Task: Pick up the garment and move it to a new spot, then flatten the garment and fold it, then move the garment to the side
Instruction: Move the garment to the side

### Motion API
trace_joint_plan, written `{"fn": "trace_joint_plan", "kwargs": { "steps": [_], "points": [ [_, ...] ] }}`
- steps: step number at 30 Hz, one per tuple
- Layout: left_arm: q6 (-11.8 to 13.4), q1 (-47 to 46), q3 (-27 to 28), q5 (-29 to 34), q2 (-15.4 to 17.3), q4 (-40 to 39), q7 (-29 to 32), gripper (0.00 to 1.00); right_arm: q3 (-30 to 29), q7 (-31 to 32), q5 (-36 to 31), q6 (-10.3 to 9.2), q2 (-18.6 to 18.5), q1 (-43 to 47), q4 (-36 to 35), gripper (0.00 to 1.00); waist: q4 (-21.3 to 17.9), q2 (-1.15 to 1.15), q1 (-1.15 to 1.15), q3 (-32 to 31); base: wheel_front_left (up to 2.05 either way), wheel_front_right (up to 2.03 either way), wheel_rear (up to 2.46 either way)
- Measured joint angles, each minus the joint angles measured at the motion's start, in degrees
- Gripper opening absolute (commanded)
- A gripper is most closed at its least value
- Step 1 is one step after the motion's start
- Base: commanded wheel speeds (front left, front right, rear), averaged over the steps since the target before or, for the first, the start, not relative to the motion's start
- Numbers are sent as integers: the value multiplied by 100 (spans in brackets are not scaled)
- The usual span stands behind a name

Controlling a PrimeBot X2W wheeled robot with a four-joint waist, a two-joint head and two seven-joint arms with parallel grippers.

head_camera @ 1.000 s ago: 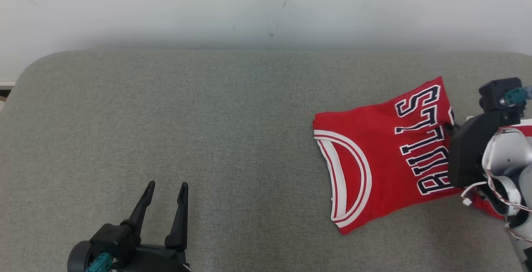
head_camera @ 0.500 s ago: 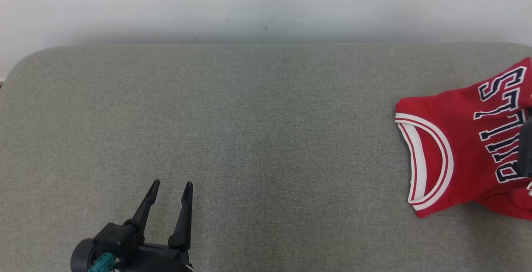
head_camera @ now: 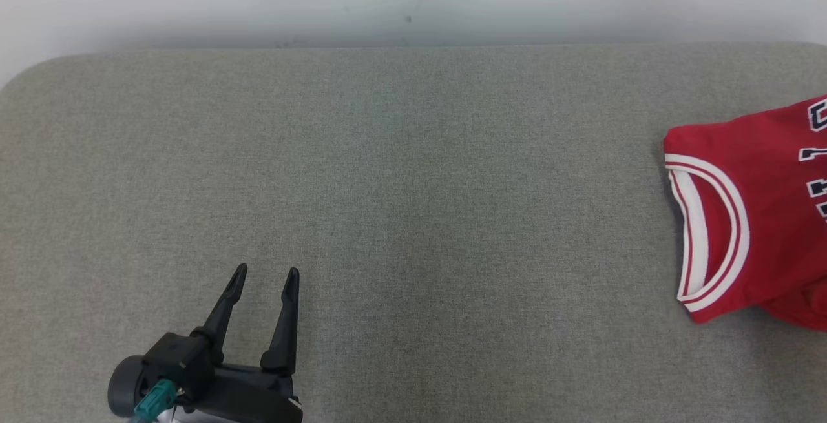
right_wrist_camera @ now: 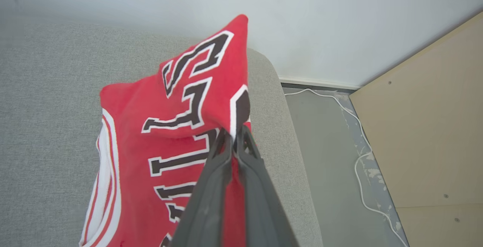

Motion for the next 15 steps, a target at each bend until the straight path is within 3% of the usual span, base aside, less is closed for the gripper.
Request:
{"fn": "trace_joint_plan", "kwargs": {
  "steps": [14,15],
  "points": [
    [-46,-171,-30,11,57,-92,68,100,-157,-182,-424,0,-320,213,0,0,8,0,0,299,0,0,0],
    [-47,-198,-33,11,57,-98,74,100,-156,-183,-455,0,-316,233,32,21,8,0,0,324,0,0,0]
  ]
}}
